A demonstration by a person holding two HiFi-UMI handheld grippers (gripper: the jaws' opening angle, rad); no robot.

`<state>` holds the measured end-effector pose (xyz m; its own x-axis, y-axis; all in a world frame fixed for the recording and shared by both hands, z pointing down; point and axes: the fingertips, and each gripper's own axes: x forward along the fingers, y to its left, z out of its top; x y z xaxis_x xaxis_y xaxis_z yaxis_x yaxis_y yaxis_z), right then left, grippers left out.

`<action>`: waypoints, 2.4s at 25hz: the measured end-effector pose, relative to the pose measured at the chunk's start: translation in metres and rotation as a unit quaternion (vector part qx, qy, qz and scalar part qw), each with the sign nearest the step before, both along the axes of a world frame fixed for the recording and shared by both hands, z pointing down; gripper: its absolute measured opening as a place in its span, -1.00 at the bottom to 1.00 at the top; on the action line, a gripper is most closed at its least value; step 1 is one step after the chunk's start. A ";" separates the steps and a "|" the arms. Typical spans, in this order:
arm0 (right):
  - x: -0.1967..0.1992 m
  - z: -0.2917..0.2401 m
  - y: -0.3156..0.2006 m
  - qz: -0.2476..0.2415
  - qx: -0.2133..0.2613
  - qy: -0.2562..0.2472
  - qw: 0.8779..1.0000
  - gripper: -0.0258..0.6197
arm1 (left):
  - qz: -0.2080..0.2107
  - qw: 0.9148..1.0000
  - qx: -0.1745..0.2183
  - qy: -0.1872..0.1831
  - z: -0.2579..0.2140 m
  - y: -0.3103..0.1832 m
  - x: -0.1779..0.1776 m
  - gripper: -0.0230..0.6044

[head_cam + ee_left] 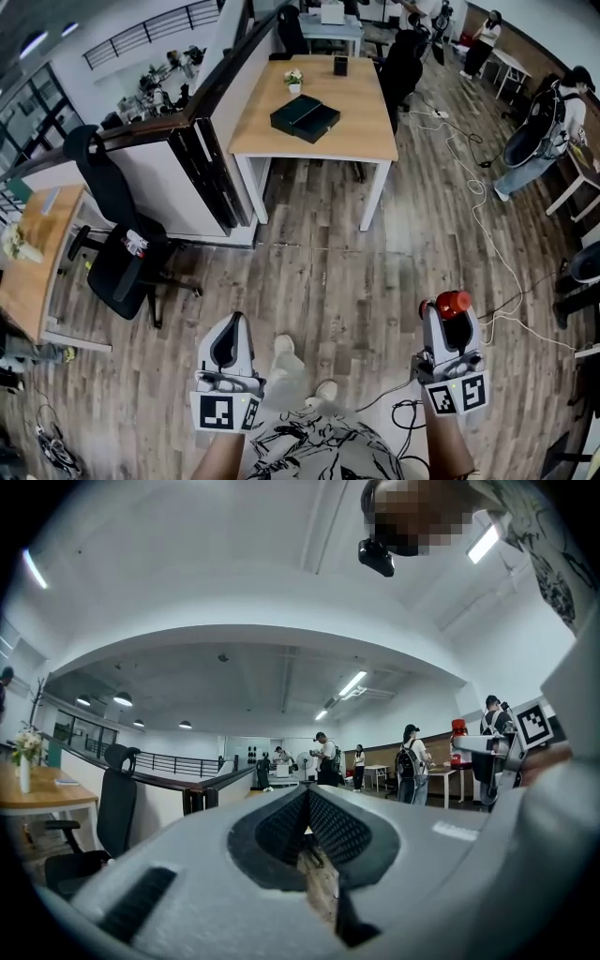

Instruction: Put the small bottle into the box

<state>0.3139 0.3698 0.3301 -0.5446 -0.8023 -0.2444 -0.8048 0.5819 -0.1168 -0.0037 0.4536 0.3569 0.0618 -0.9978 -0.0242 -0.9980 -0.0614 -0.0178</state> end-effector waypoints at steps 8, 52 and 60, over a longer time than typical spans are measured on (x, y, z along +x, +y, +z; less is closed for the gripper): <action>-0.020 -0.003 -0.068 0.009 0.006 0.008 1.000 -0.22 | 0.008 1.000 0.011 0.008 0.000 -0.081 -0.019 -0.95; -0.170 0.008 -0.424 0.038 -0.005 0.008 0.999 -0.22 | 0.041 0.999 0.006 0.004 0.009 -0.459 -0.173 -0.95; -0.166 -0.008 -0.537 0.021 0.014 0.002 1.000 -0.22 | 0.027 0.999 0.015 -0.009 -0.007 -0.562 -0.166 -0.95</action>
<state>0.1475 -0.1673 0.3223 -0.5109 -0.8177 -0.2652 -0.8295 0.5499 -0.0977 -0.1693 -0.1081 0.3501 0.1165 -0.9918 -0.0518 -0.9927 -0.1146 -0.0381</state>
